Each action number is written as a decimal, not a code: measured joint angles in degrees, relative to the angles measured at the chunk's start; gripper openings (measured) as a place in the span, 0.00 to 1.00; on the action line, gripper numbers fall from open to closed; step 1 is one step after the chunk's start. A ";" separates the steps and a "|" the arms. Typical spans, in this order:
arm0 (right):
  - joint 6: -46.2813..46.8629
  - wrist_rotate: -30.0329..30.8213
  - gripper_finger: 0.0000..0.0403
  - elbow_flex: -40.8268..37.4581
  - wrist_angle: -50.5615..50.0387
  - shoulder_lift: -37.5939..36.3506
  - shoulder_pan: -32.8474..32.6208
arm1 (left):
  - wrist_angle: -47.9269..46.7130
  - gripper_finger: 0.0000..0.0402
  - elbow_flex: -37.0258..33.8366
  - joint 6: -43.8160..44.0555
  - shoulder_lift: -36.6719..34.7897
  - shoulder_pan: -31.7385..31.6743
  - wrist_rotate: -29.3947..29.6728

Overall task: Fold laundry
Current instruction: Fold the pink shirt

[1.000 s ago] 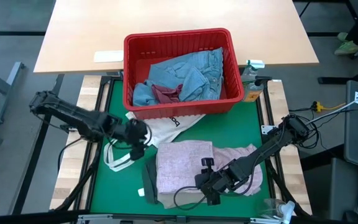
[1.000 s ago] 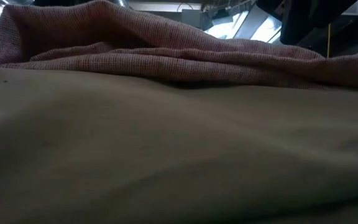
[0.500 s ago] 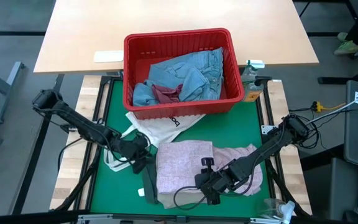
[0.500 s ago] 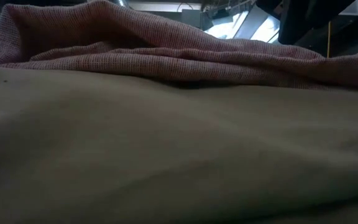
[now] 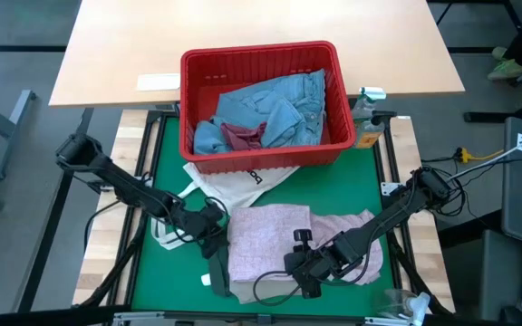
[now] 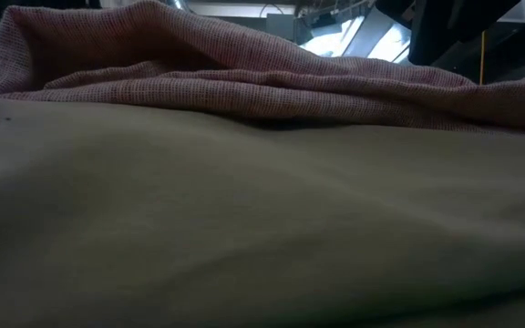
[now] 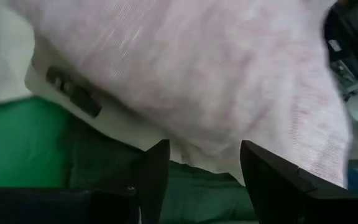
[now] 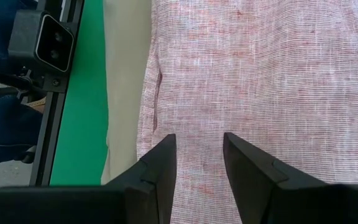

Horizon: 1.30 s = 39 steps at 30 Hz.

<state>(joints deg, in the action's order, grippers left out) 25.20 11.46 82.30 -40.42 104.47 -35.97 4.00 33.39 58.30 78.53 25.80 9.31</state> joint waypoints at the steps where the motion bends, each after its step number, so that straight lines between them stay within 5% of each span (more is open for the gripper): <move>1: -0.01 0.00 0.33 0.00 0.00 0.00 0.00 | 0.20 0.47 0.00 1.24 0.91 -0.01 -0.02; 7: -0.03 0.00 0.33 0.00 -0.04 0.00 0.00 | 1.36 0.47 0.00 7.48 3.73 -0.02 -0.03; 39: 0.00 -0.50 0.33 0.00 0.09 0.00 0.00 | 3.90 0.47 0.00 4.53 4.10 0.55 0.02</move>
<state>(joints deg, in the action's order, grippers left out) 25.20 10.96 82.30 -40.34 104.47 -35.97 7.90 33.39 62.83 82.63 26.35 9.33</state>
